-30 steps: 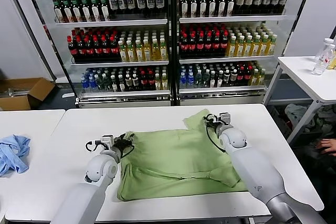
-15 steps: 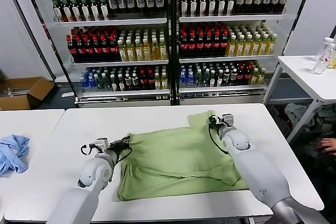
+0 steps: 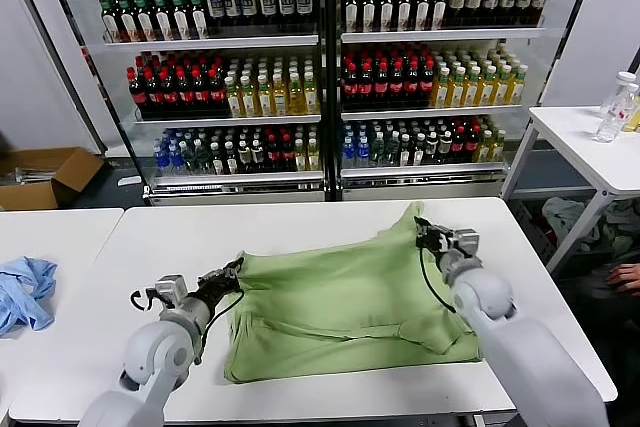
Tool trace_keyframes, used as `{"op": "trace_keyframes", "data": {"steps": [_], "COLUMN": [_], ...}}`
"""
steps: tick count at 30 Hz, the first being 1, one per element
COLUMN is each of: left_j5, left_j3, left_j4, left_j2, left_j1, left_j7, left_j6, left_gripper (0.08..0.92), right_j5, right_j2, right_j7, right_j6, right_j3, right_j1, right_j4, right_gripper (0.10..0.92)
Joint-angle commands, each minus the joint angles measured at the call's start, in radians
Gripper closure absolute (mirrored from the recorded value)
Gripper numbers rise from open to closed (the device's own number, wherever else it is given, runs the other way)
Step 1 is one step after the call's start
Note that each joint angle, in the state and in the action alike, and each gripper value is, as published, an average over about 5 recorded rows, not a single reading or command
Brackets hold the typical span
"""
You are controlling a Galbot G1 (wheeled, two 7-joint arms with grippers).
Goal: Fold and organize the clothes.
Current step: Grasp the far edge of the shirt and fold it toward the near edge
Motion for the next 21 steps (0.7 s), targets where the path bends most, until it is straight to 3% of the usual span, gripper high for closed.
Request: {"op": "trace_keyframes", "data": {"steps": [1, 7, 12, 21], "left_j5": [0.081, 0.195, 0.340, 0.509], "left_j3": [-0.026, -0.012, 0.012, 0.032], "left_j4": [-0.156, -0.124, -0.119, -0.125], "left_j2": [0.024, 0.033, -0.001, -0.165], "left_j1": [0.183, 0.195, 0.202, 0.289], "left_j7": [0.021, 0.050, 0.055, -0.118], "left_j6": [0.024, 0.037, 0.018, -0.037], "left_gripper": [0.913, 0.913, 0.883, 0.633], "right_j5": [-0.053, -0.107, -0.191, -0.237], "right_j2": [-0.031, 0.012, 0.030, 0.031], "right_j7": [0.021, 0.039, 0.050, 0.031], "right_j6": [-0.006, -0.041, -0.088, -0.043], "right_j3": [0.212, 0.253, 0.231, 0.271], "right_j1": [-0.405, -0.520, -0.530, -0.611], "right_j4": [0.314, 0.344, 0.332, 0.400], "right_gripper": [0.919, 0.919, 0.913, 0.689]}}
